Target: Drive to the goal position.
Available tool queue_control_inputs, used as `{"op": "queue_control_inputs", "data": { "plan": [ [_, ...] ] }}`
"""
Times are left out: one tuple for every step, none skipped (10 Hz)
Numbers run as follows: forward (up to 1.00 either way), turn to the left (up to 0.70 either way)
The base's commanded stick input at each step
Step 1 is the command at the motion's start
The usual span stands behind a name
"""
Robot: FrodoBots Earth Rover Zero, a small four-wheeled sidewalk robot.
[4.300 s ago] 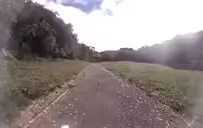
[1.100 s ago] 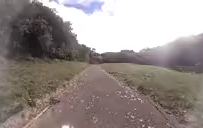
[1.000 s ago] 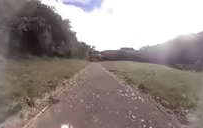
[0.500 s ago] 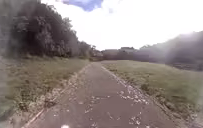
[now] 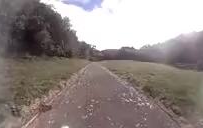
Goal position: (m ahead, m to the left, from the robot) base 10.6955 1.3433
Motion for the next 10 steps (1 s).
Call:
{"op": "queue_control_inputs", "data": {
  "plan": [
    [0.3, 0.0],
    [0.3, 0.0],
    [0.3, 0.0],
    [0.3, 0.0],
    [0.3, 0.0],
    [0.3, 0.0],
    [0.3, 0.0],
    [0.3, 0.0],
    [0.3, 0.0],
    [0.3, 0.0]
  ]
}}
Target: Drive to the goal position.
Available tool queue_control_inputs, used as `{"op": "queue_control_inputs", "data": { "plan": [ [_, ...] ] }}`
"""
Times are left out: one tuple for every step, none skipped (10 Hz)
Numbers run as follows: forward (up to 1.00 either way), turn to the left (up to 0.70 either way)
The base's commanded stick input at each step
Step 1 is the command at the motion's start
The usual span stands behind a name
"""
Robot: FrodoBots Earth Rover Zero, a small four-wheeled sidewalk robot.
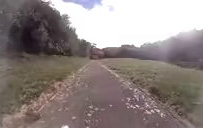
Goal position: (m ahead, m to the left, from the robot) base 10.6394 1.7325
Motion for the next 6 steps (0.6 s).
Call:
{"op": "queue_control_inputs", "data": {
  "plan": [
    [0.3, 0.0],
    [0.3, 0.0],
    [0.3, 0.0],
    [0.3, 0.0],
    [0.3, 0.0],
    [0.3, 0.0]
  ]
}}
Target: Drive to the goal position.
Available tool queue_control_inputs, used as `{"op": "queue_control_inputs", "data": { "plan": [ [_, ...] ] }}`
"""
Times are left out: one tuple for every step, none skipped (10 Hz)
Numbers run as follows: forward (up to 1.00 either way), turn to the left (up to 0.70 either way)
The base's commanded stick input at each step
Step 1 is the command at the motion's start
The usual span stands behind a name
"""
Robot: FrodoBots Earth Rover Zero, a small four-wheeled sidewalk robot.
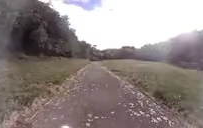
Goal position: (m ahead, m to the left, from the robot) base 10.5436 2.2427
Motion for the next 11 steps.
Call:
{"op": "queue_control_inputs", "data": {
  "plan": [
    [0.3, 0.0],
    [0.3, 0.0],
    [0.3, 0.0],
    [0.3, 0.0],
    [0.3, 0.0],
    [0.3, 0.0],
    [0.3, 0.0],
    [0.3, 0.0],
    [0.3, 0.0],
    [0.3, 0.0],
    [0.3, 0.0]
  ]
}}
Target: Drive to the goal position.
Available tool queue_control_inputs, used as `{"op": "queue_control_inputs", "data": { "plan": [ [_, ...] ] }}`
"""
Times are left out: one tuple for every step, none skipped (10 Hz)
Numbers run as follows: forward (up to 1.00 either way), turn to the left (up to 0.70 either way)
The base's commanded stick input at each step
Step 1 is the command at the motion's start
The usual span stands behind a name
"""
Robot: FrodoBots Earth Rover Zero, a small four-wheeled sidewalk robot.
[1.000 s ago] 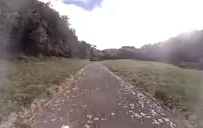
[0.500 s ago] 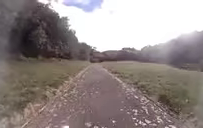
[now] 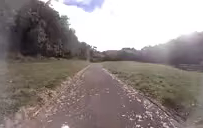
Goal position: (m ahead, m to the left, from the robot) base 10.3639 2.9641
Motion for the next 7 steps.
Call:
{"op": "queue_control_inputs", "data": {
  "plan": [
    [0.3, 0.0],
    [0.3, 0.0],
    [0.3, 0.0],
    [0.3, 0.0],
    [0.3, 0.0],
    [0.3, 0.0],
    [0.3, 0.0]
  ]
}}
